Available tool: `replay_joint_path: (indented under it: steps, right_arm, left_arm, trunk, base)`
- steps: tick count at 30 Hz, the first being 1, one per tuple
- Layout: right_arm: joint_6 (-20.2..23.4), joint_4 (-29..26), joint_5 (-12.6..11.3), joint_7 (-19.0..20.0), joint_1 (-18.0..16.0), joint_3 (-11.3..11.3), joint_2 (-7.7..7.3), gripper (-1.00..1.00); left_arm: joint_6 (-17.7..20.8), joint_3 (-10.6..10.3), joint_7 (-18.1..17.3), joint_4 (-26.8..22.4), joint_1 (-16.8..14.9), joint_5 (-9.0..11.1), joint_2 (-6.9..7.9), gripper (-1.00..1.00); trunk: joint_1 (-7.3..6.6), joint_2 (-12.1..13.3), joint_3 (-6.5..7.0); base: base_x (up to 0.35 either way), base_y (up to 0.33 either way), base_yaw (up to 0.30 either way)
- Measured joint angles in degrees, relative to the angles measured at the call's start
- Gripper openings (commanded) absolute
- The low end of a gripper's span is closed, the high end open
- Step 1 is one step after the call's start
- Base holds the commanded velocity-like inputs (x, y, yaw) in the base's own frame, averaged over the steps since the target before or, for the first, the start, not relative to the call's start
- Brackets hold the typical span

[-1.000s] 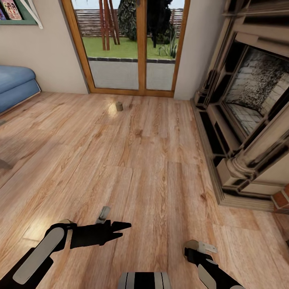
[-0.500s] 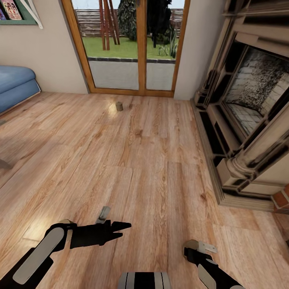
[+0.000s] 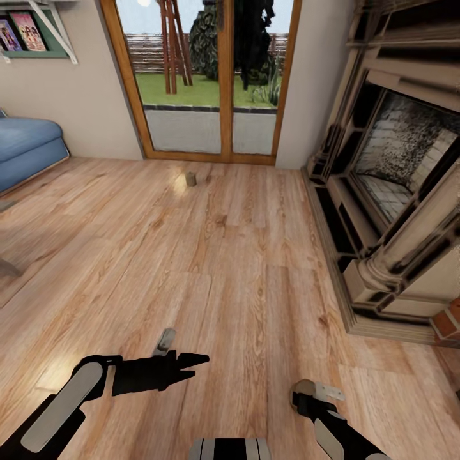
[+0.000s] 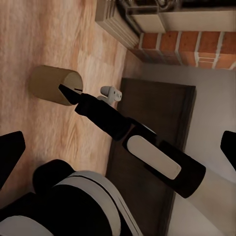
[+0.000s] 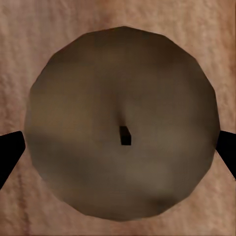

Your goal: Place each of the two pumpkins and all three candles from the living room inside a cabinet in the living room (use any cabinet), then make sure every cabinet is closed, and position the cauldron so it is next to a table in the living room.

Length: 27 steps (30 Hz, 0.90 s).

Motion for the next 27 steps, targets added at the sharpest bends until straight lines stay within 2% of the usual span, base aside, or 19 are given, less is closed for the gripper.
replay_joint_path:
  steps: [9, 14, 17, 23, 27]
  right_arm:
    - [0.7, -0.1, -0.1, 0.4, 0.0, 0.0, -0.04, -1.0]
    - [0.3, -0.1, 0.0, 0.4, 0.0, 0.1, 0.09, -1.0]
    - [0.1, -0.1, 0.0, 0.5, 0.0, 0.2, 0.13, -1.0]
    - [0.3, -0.1, 0.0, 0.6, 0.0, 0.1, -0.01, -1.0]
    - [0.3, -0.1, 0.1, 0.6, 0.0, 0.2, 0.1, -1.0]
  left_arm:
    - [-0.2, 0.0, 0.6, 0.2, 0.0, -0.7, 0.1, 1.0]
    - [-0.3, 0.5, 0.6, 2.6, 0.0, -1.5, 0.24, 1.0]
    - [-0.3, 0.8, 0.6, 4.2, 0.0, -2.5, 0.34, 1.0]
    - [-0.5, 1.1, 0.7, 5.1, 0.0, -6.6, -0.04, 1.0]
    - [-0.5, 1.1, 0.8, 5.1, 0.0, -7.2, -0.16, 1.0]
  trunk:
    - [-0.23, 0.1, 2.0]
    - [-0.36, 0.2, 3.1]
    - [-0.44, 0.2, 3.77]
    - [-0.59, 0.3, 5.1]
    - [-0.7, 0.4, 5.99]
  base:
    - [0.0, 0.0, 0.0]
    - [0.0, 0.0, 0.0]
    - [0.0, 0.0, 0.0]
    - [0.0, 0.0, 0.0]
    - [0.0, 0.0, 0.0]
